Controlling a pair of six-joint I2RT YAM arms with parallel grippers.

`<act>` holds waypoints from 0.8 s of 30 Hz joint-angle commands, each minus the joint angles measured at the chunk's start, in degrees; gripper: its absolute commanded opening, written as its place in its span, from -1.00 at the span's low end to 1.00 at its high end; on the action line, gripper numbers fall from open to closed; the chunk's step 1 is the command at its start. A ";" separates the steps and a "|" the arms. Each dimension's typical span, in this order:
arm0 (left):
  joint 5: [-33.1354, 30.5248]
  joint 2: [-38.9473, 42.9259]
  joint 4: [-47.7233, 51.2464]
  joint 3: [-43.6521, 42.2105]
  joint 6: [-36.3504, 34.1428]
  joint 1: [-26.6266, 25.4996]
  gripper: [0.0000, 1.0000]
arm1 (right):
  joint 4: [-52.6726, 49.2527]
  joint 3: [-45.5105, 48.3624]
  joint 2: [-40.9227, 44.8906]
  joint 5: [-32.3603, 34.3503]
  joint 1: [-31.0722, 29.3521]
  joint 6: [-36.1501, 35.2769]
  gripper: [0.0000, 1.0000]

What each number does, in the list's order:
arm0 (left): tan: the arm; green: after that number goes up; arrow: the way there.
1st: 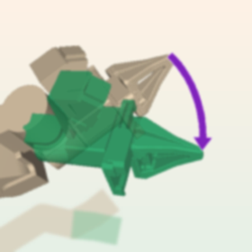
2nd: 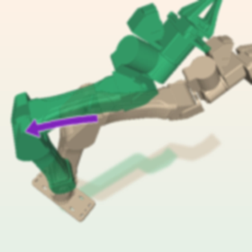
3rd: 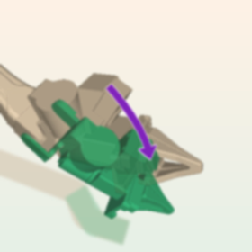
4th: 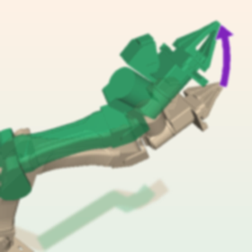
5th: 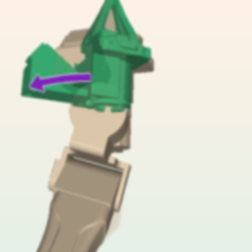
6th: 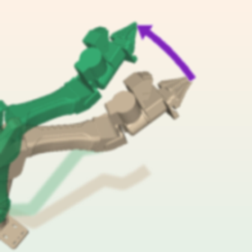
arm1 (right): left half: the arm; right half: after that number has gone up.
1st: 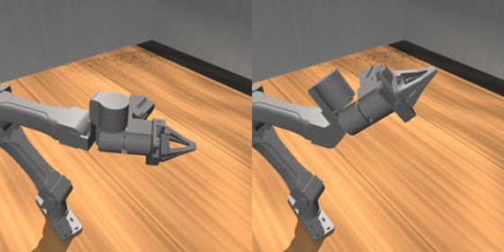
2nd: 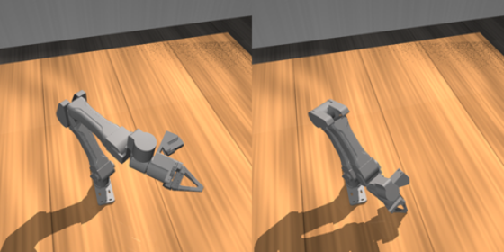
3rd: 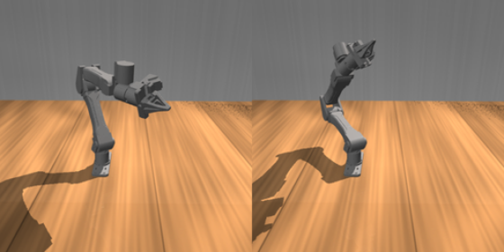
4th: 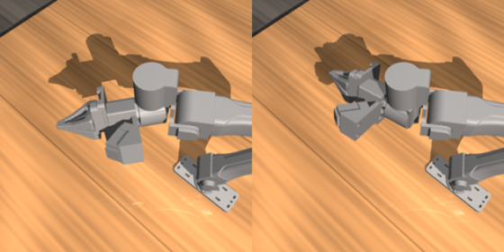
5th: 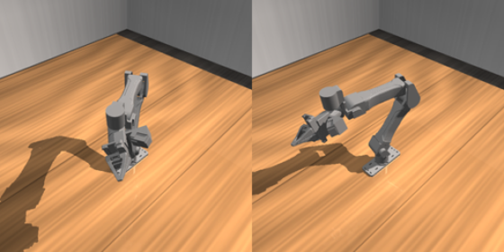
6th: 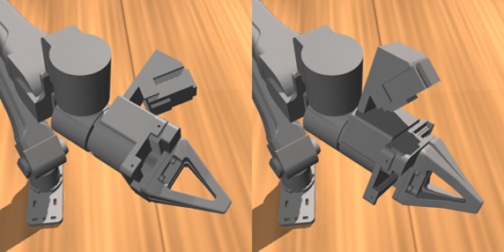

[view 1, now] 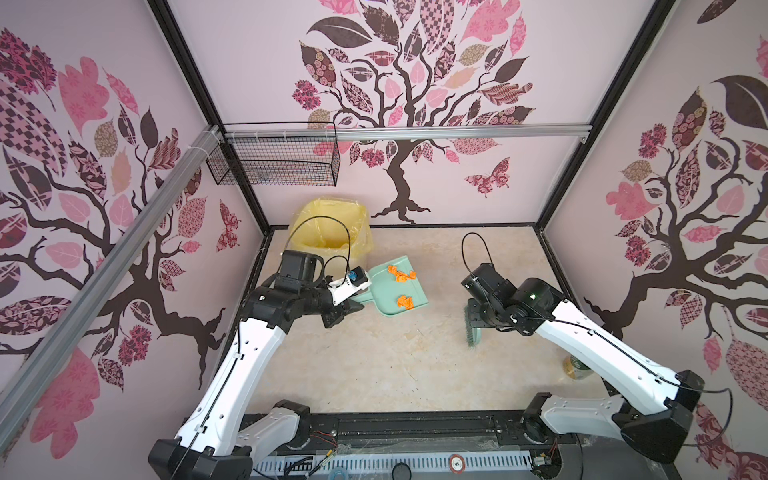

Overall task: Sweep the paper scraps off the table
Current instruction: 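Raise the dustpan toward the bin with the left gripper while the right brush withdraws, then tip the dustpan over the yellow bin with the left gripper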

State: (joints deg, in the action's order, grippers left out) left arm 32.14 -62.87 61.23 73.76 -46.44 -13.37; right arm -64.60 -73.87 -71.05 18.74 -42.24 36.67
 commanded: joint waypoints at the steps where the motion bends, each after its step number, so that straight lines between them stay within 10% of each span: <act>1: 4.25 -2.08 10.71 7.07 -5.04 4.39 -1.00 | 2.83 0.83 -0.76 -0.25 0.35 -1.41 -1.00; 17: 15.66 -27.60 35.94 45.11 -19.74 26.10 -1.00 | 6.10 6.27 1.07 -0.94 0.75 -2.57 -1.00; 24: 7.17 -42.96 41.60 65.20 -23.18 28.38 -1.00 | 7.37 8.57 1.52 -1.21 1.13 -2.71 -1.00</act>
State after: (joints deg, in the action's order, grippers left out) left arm 42.39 -103.04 91.85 134.78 -66.96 14.66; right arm -57.67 -65.52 -70.87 17.26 -41.50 34.41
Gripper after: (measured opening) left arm 0.247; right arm 0.116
